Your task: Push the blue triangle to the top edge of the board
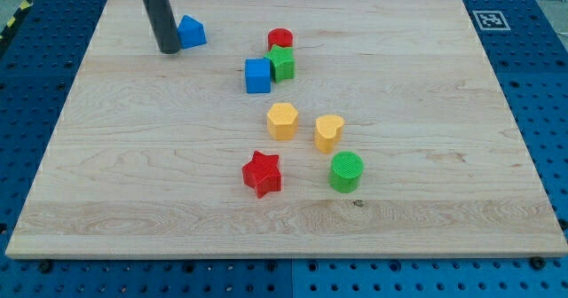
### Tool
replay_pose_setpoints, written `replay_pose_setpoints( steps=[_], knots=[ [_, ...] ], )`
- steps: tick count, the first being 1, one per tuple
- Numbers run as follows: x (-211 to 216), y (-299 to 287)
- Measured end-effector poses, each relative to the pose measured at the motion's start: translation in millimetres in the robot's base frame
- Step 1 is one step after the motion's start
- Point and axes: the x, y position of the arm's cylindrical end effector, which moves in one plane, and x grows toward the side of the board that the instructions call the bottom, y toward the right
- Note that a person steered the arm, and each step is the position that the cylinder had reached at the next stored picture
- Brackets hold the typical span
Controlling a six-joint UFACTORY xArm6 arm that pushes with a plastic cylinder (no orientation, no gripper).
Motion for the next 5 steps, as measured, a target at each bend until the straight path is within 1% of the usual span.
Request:
replay_pose_setpoints(
  steps=[1, 2, 3, 4, 5],
  knots=[
    [0.1, 24.9],
    [-4.2, 35.7],
    [-28.8, 35.8],
    [-66.0, 35.8],
    [-79.9, 35.8]
  ],
)
